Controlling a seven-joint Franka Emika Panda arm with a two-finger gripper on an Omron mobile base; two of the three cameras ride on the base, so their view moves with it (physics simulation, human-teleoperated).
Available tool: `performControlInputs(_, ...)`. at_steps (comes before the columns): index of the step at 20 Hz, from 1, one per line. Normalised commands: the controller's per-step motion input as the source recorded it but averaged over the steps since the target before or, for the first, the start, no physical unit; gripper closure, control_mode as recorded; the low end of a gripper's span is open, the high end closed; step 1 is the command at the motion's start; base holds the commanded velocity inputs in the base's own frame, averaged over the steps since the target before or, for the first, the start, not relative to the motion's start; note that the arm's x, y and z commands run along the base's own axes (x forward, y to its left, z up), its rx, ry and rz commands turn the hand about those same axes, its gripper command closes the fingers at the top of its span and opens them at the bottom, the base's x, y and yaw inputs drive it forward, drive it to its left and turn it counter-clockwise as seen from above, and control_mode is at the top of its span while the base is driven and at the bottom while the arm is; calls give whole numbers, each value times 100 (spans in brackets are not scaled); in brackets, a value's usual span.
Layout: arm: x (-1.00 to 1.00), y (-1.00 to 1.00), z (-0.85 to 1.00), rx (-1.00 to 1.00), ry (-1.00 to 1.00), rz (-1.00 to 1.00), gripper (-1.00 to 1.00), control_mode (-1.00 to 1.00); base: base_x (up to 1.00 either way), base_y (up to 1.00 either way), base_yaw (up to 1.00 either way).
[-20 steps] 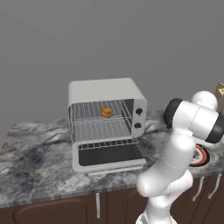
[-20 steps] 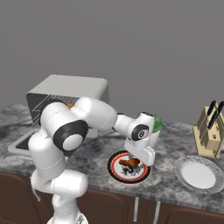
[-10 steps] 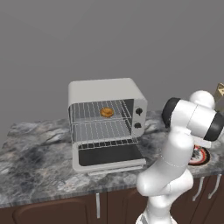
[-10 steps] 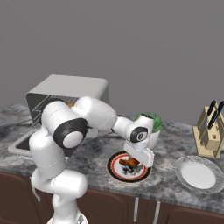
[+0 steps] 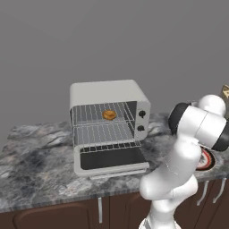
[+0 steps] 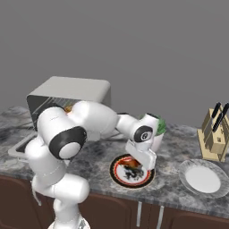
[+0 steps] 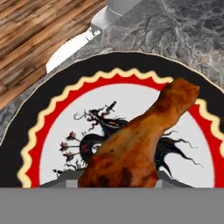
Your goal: Open the toaster oven door. Place the bread on the top rack in the toaster oven and place the chicken drumstick on the bottom rack.
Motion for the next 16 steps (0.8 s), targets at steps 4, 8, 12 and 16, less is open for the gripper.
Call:
performControlInputs(4,-68,67,95,0,-3,-7,100,-100,0,0,0)
performControlInputs(8,-53,98,91,0,-6,-4,100,-100,0,0,0)
performControlInputs(12,-17,100,79,0,-1,-5,100,-100,0,0,0)
performControlInputs(16,-4,100,50,0,0,-5,100,-100,0,0,0)
